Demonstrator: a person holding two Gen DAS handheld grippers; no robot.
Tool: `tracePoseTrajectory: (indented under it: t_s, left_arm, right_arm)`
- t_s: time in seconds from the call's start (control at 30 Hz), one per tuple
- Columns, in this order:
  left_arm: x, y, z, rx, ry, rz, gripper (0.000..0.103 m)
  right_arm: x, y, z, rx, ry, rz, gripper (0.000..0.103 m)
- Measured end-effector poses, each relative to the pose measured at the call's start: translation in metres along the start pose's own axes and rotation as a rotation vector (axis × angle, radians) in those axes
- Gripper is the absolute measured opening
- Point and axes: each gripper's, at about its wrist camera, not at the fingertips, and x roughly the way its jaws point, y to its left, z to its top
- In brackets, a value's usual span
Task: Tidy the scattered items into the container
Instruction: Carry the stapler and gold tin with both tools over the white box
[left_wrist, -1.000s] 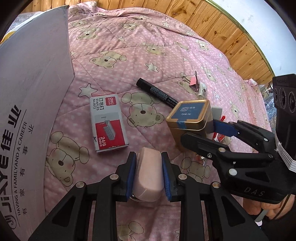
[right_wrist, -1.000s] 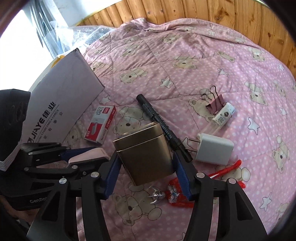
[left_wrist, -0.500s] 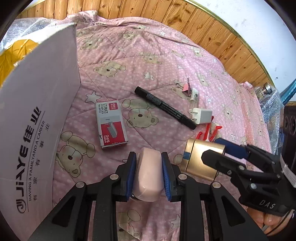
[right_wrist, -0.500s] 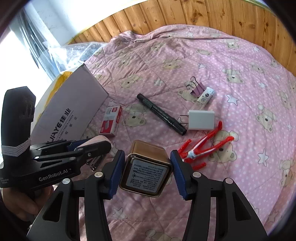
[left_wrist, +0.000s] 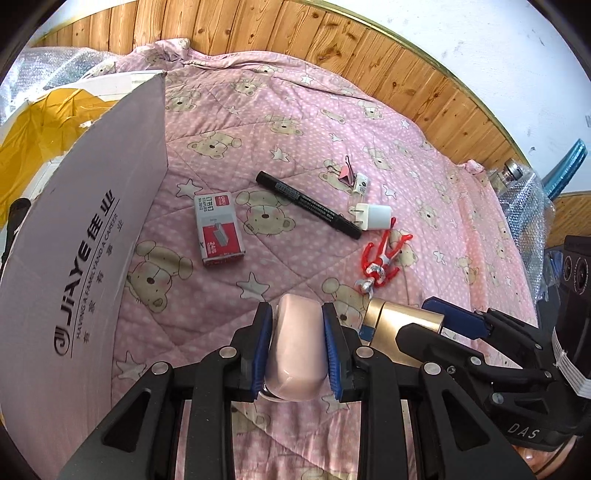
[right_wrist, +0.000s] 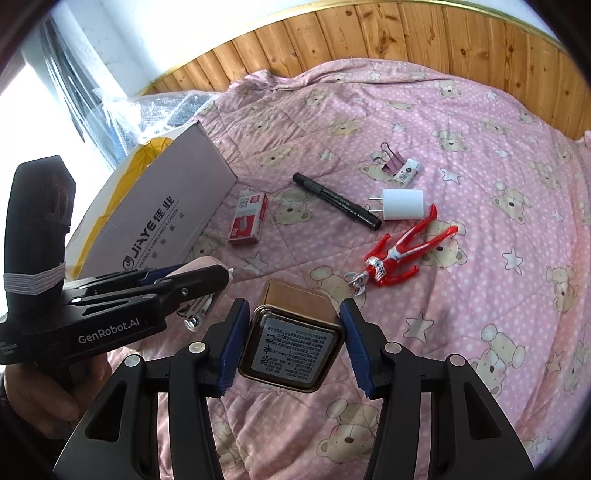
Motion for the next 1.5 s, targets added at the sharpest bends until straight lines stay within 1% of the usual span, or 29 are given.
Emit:
tracePoseTrajectory:
  t_s: [0.27,1.07,1.5]
  left_arm:
    - [-0.020,-0.004,-0.009,0.011,-0.027,-0.008,0.028]
    - [-0.077,-0.011,-0.023,0.019,-0.117,-0.041,0.028]
    - [-0.117,-0.004,-0.023,0.006,-0.190,-0.040,0.028]
  right_arm:
    - [-0.014,0.012,-0.010,-0.008,-0.015,-0.004,0.053]
    - [-0.067,0.051,-0.009,-0.068,-0.127,-0.044,0.053]
    - [-0.091,0.081,-0.002,-0.117,-0.185,-0.030,0.053]
